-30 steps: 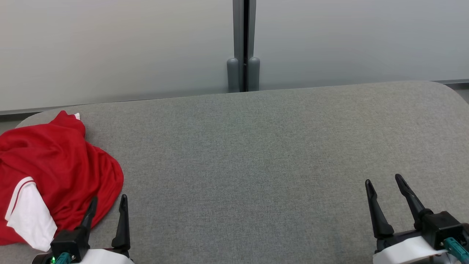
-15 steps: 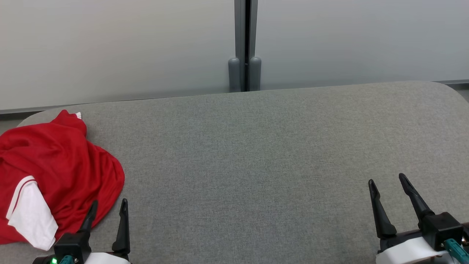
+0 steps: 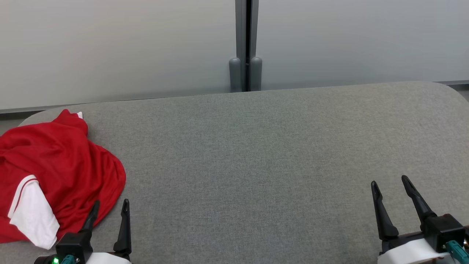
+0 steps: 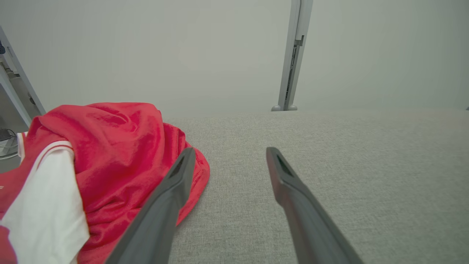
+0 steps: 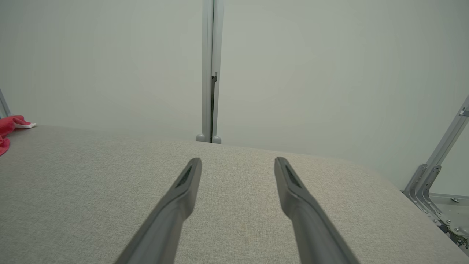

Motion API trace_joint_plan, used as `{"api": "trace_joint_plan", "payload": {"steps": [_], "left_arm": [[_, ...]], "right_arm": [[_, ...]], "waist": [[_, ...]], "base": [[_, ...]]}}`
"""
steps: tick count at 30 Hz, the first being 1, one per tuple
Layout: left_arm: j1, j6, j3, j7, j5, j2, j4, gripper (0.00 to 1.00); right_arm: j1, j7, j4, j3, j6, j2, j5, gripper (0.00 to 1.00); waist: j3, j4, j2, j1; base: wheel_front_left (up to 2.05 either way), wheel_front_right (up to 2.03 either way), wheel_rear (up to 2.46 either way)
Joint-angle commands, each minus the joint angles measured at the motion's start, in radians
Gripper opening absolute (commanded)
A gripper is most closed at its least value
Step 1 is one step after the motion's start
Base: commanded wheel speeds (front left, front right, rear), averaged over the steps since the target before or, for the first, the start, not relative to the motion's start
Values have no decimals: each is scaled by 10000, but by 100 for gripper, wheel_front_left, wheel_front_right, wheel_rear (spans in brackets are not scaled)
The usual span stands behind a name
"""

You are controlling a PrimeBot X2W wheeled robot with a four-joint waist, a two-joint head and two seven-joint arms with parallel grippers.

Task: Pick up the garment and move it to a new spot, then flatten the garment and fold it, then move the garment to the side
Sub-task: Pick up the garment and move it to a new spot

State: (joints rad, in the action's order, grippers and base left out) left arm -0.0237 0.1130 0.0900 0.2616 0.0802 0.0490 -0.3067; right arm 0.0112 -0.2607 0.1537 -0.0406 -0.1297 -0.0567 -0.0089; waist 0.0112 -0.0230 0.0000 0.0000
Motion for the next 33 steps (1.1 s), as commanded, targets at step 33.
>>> {"api": "trace_joint_plan", "payload": {"steps": [33], "left_arm": [[310,125,278,30,182,30,68,100]], "right_arm": [[-229,-62,45,1553,-17,-30,127,100]], "waist": [[187,4747,0,0]], "base": [[0,0,0]]}}
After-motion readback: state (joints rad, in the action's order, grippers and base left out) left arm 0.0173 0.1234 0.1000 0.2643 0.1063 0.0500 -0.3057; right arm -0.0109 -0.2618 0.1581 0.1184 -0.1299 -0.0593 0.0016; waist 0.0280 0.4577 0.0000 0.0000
